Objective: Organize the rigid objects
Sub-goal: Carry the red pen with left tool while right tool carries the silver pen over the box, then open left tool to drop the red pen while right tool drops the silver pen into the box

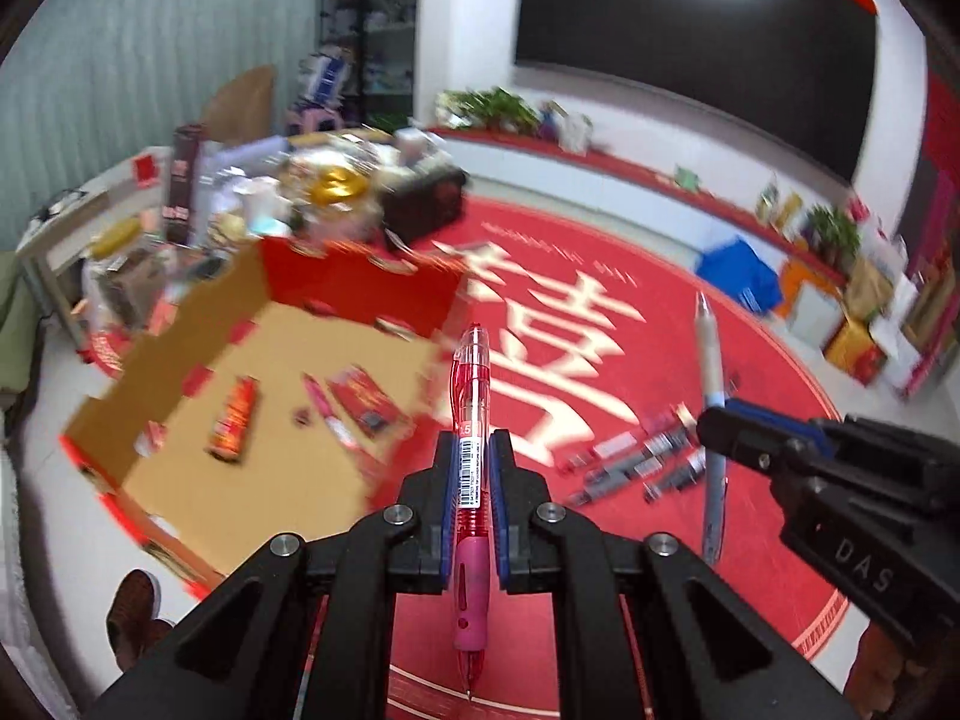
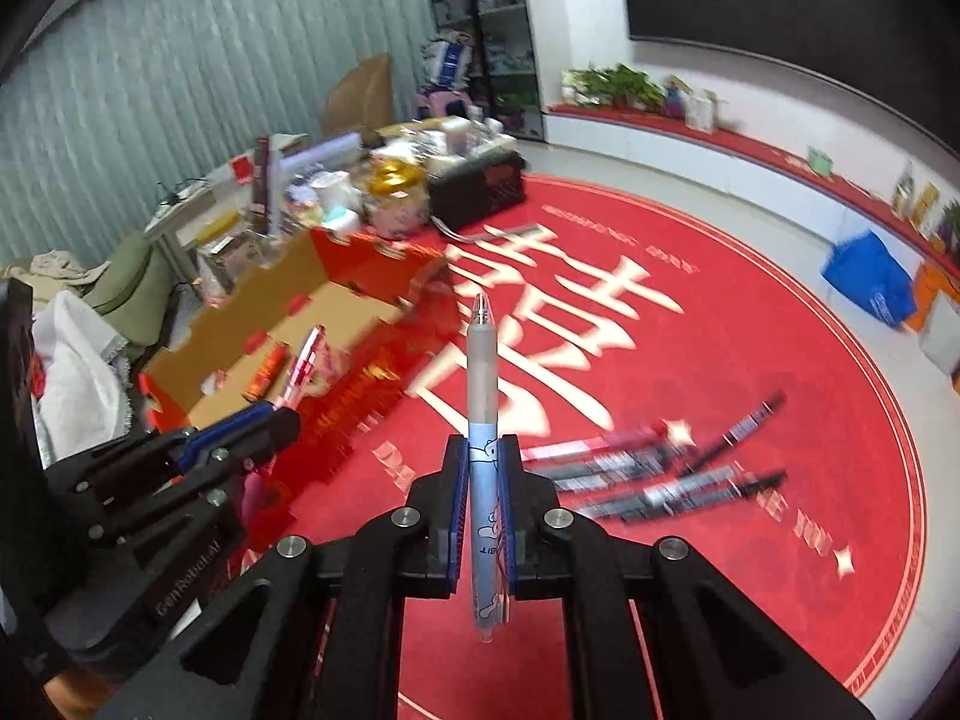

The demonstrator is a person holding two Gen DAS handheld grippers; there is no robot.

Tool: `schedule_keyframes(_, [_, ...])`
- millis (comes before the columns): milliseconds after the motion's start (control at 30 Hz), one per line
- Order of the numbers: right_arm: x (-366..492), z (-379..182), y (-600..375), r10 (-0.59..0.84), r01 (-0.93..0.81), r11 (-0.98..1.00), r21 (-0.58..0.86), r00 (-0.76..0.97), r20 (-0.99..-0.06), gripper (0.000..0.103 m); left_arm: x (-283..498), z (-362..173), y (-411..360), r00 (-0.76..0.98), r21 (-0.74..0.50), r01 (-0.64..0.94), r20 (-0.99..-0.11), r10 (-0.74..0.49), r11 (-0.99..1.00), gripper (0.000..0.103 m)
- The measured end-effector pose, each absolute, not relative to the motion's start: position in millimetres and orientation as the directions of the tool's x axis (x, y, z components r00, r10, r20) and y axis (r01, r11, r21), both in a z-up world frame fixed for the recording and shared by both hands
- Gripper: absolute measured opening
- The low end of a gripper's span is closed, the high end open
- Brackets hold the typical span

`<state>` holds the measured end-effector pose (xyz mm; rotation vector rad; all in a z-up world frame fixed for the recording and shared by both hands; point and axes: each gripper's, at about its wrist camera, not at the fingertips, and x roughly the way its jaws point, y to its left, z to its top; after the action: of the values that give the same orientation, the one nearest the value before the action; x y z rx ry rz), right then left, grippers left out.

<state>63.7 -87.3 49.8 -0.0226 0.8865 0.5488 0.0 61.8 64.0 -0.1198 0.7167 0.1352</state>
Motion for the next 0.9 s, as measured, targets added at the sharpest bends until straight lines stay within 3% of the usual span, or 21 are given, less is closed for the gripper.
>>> schedule_keyframes(433, [91,70,19,0.556,-0.601,0.765,0.232,0.434,-0.709,0.011,2,81,164,0.737,-0.049,-0.394,-0.614,0.283,0.918,0.01])
schedule_keyframes(900, [103,55,90,0.563,-0.669,0.712,0.215,0.36,-0.743,0.011,19,53,211,0.688,-0.078,-0.473,-0.655,0.312,0.877,0.01])
